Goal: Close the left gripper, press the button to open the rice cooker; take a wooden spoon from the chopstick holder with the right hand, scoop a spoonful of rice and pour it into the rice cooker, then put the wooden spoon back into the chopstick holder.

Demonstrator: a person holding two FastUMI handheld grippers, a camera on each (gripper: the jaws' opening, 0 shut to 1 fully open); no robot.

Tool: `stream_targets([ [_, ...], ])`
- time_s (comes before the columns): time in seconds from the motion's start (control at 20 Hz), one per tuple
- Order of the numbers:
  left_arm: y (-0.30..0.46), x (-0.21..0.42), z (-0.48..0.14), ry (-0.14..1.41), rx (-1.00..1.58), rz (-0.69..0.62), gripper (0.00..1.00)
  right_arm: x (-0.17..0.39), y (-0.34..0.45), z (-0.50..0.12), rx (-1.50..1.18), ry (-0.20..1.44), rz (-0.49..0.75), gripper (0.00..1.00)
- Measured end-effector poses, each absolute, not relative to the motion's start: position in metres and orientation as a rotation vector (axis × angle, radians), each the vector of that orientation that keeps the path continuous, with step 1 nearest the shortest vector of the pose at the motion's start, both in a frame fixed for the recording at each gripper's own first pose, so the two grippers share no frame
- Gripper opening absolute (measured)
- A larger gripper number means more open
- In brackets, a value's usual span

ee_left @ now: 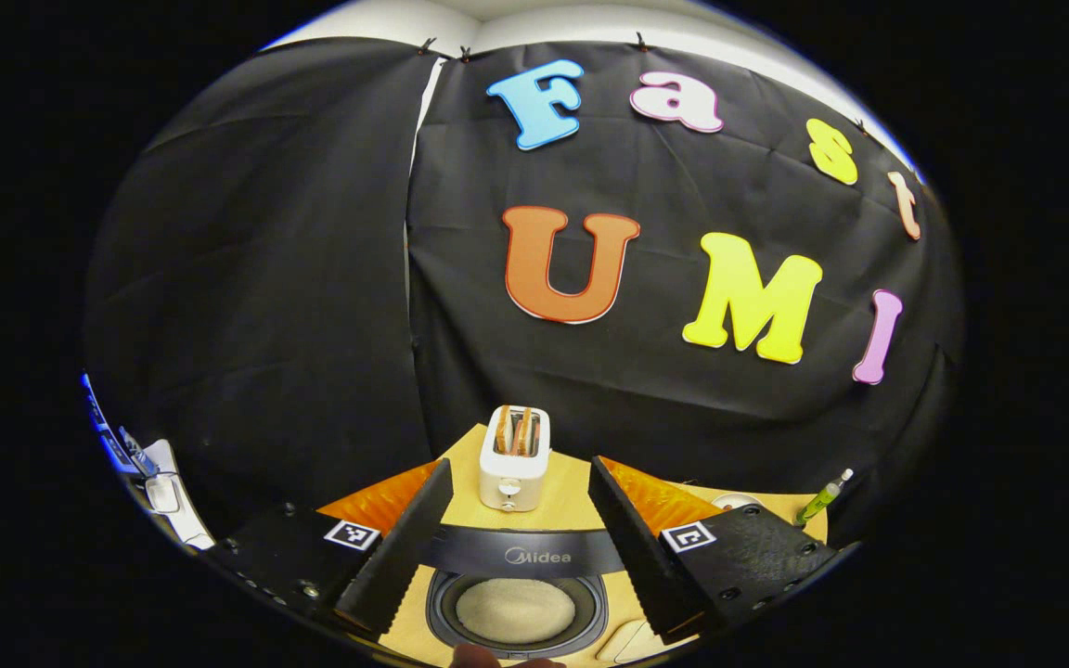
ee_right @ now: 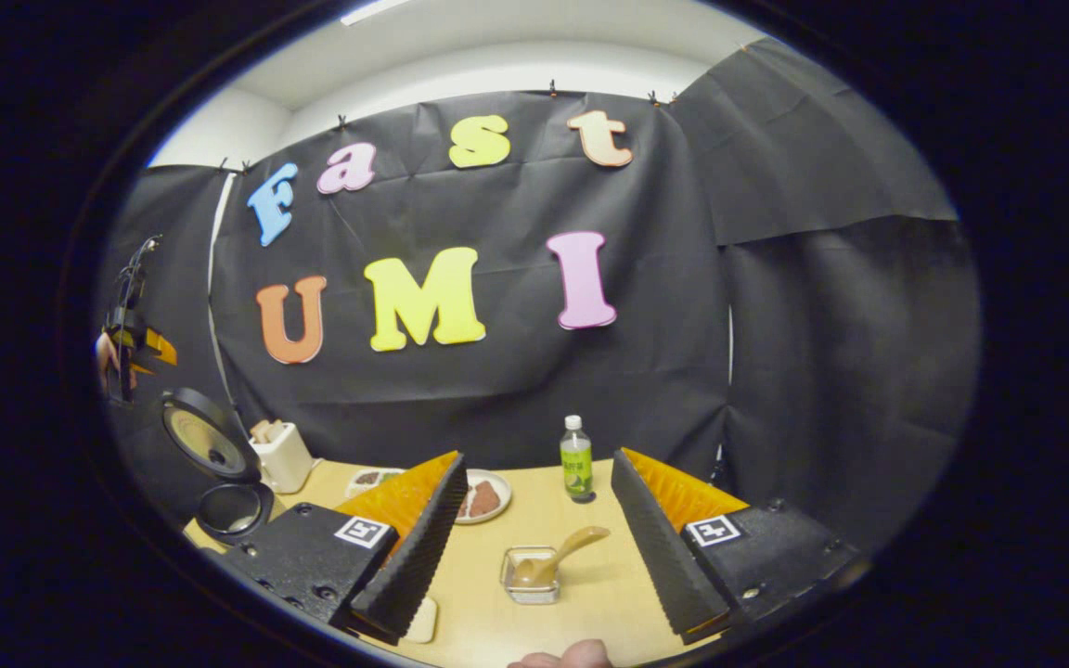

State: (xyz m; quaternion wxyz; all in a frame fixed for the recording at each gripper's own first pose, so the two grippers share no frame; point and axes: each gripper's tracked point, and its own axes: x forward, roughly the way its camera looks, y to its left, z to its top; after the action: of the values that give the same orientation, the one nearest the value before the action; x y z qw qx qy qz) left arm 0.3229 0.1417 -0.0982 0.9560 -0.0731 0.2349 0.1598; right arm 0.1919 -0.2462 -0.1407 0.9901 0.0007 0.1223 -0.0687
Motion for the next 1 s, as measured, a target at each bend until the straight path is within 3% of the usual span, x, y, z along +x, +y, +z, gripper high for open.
stream_targets([
  [0.4,0.138,0.32,-0.14,0.652,-0.108,0.329,0.95,0.173,-0.229,-0.129,-0.146,0.24,-0.112,1.0],
  [1.0,0.11,0.255,-0.146,0.648,-0.097,0.284,0.97,0.174,-0.194,-0.113,-0.083,0.216,-0.033,1.0],
])
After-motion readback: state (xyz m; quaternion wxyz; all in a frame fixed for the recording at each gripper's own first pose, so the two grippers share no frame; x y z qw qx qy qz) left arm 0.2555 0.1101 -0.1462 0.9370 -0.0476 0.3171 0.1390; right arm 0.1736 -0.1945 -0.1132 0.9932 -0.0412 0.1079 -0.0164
